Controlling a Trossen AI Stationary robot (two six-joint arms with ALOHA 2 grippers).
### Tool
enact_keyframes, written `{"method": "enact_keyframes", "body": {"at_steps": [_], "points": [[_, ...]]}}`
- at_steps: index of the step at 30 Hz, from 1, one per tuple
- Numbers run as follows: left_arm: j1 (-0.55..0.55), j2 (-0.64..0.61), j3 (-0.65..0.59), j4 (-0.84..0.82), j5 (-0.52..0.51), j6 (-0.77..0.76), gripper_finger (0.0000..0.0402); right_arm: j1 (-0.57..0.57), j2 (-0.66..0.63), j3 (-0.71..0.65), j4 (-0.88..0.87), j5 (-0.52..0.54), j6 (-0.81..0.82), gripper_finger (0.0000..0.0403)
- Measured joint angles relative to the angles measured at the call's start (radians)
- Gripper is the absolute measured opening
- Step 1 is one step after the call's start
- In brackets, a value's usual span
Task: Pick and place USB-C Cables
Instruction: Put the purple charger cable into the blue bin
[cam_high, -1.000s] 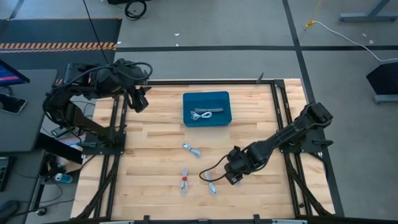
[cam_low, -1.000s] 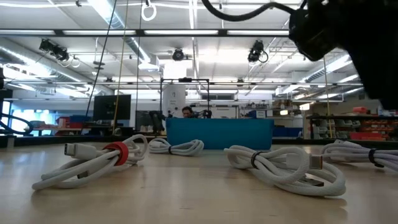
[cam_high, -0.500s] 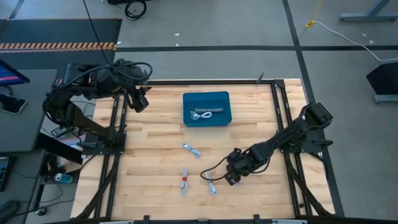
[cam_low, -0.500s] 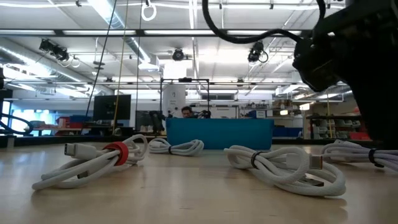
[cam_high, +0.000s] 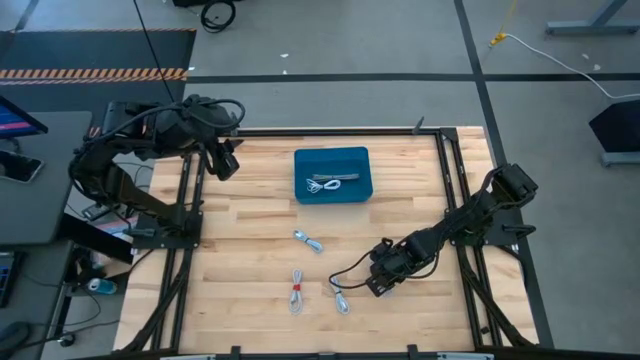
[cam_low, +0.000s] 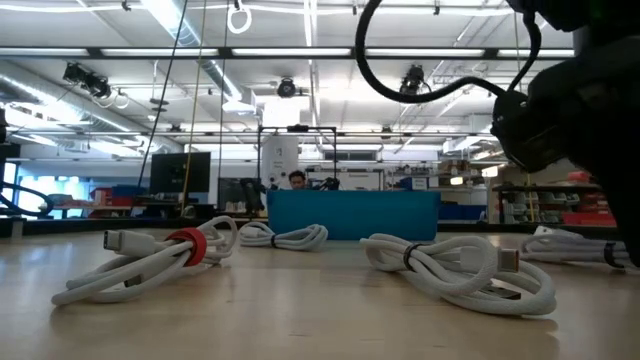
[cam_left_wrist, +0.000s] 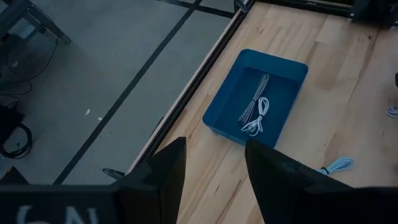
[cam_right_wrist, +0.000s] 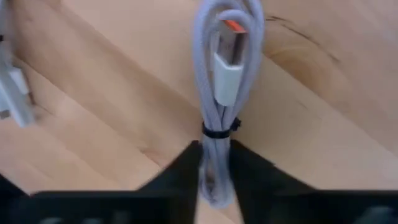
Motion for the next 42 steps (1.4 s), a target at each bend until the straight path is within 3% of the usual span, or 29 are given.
{"method": "enact_keyframes", "body": {"at_steps": [2, 7, 11, 14, 17, 20, 25, 29, 36, 42], "points": [[0.0, 0.0, 0.0, 0.0, 0.0, -0.003, 0.0172, 0.0, 0.0, 0.001, 0.013, -0.004, -0.017, 0.0021], [0.0, 0.0, 0.0, 0.004, 0.0, -0.006, 0.0172, 0.001, -0.016, 0.003, 0.013, 0.002, -0.033, 0.0018], [0.0, 0.009, 0.0, 0.042, 0.0, -0.002, 0.0172, -0.014, -0.092, 0.033, -0.005, 0.074, -0.067, 0.0018], [-0.001, 0.024, -0.001, 0.112, 0.016, 0.027, 0.0172, -0.045, -0.161, 0.063, -0.043, 0.194, -0.108, 0.0018], [-0.008, 0.037, -0.001, 0.235, 0.097, 0.11, 0.0172, -0.079, -0.251, 0.101, -0.054, 0.317, -0.185, 0.0018], [-0.01, 0.06, 0.001, 0.351, 0.168, 0.179, 0.0172, -0.111, -0.342, 0.142, -0.086, 0.442, -0.314, 0.0018], [0.024, 0.075, 0.001, 0.385, 0.193, 0.173, 0.0172, -0.149, -0.481, 0.22, -0.099, 0.632, -0.565, 0.0017], [0.036, 0.107, 0.0, 0.459, 0.355, 0.161, 0.0172, -0.186, -0.549, 0.274, -0.096, 0.695, -0.754, 0.0017], [0.024, 0.207, 0.0, 0.604, 0.7, 0.152, 0.0172, -0.228, -0.568, 0.331, -0.094, 0.688, -0.971, 0.0017], [0.024, 0.299, 0.0, 0.691, 0.787, 0.133, 0.0172, -0.232, -0.559, 0.346, -0.036, 0.66, -1.07, 0.0017]]}}
